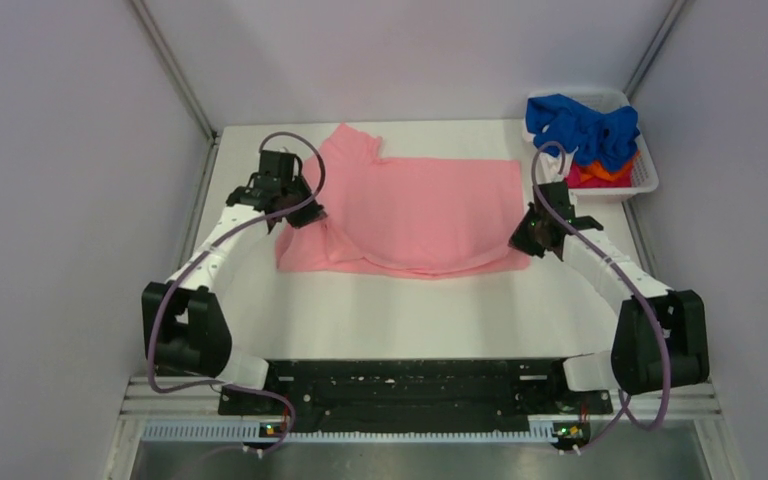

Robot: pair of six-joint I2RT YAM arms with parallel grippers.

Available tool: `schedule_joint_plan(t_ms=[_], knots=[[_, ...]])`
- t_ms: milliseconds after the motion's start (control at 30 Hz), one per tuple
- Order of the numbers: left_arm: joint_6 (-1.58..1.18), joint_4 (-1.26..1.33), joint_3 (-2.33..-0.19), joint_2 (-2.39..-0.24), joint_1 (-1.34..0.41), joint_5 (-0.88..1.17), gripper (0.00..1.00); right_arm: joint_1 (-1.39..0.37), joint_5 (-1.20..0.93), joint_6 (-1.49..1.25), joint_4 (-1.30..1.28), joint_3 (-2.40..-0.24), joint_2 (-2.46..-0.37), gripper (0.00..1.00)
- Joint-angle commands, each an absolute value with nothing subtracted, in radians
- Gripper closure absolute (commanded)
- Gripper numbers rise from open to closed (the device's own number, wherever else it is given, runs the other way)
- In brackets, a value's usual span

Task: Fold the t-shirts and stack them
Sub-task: Fold the flattened tshirt in 1/3 of the way

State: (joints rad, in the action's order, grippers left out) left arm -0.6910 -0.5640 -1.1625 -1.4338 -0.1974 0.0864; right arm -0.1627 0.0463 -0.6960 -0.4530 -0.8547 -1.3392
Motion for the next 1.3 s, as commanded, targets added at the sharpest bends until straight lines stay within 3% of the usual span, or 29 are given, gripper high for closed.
schedule_joint_plan(t_ms=[0,767,833,900,933,1033,1067,1100,1133,1167,1200,1233,1267], knots=[[-0.643,-0.522,-1.271,-1.520,-0.170,0.093,1.00,-0.136,0.043,-0.667,-0.399,-0.943,-1.395,1.00],[-0.540,-0.562,-1.699,-2.016,-0.086,0.141,1.00,-0.051,0.081,-0.679,-0.273,-1.104,-1.725,0.95],[-0.544,-0.560,-1.744,-2.067,-0.082,0.153,0.90,-0.047,0.103,-0.679,-0.274,-1.134,-1.758,0.86],[-0.548,-0.562,-1.793,-2.112,-0.078,0.170,0.84,-0.043,0.121,-0.675,-0.276,-1.163,-1.781,0.71],[-0.550,-0.568,-1.814,-2.128,-0.077,0.174,0.75,-0.041,0.140,-0.675,-0.279,-1.176,-1.786,0.66],[-0.555,-0.610,-1.869,-2.152,-0.071,0.159,0.46,-0.039,0.219,-0.681,-0.307,-1.199,-1.772,0.54],[-0.555,-0.623,-1.875,-2.144,-0.070,0.149,0.33,-0.039,0.235,-0.682,-0.309,-1.197,-1.754,0.50],[-0.553,-0.633,-1.872,-2.130,-0.069,0.139,0.10,-0.041,0.241,-0.675,-0.306,-1.189,-1.732,0.46],[-0.550,-0.638,-1.859,-2.109,-0.069,0.131,0.02,-0.040,0.232,-0.662,-0.300,-1.172,-1.711,0.41],[-0.549,-0.638,-1.838,-2.082,-0.069,0.133,0.01,-0.041,0.214,-0.648,-0.291,-1.154,-1.686,0.31],[-0.554,-0.637,-1.806,-2.053,-0.069,0.145,0.01,-0.047,0.191,-0.632,-0.280,-1.134,-1.663,0.10],[-0.563,-0.626,-1.768,-2.021,-0.070,0.163,0.01,-0.056,0.170,-0.615,-0.270,-1.116,-1.642,0.02],[-0.572,-0.607,-1.716,-1.989,-0.072,0.191,0.01,-0.070,0.147,-0.593,-0.261,-1.098,-1.624,0.01]])
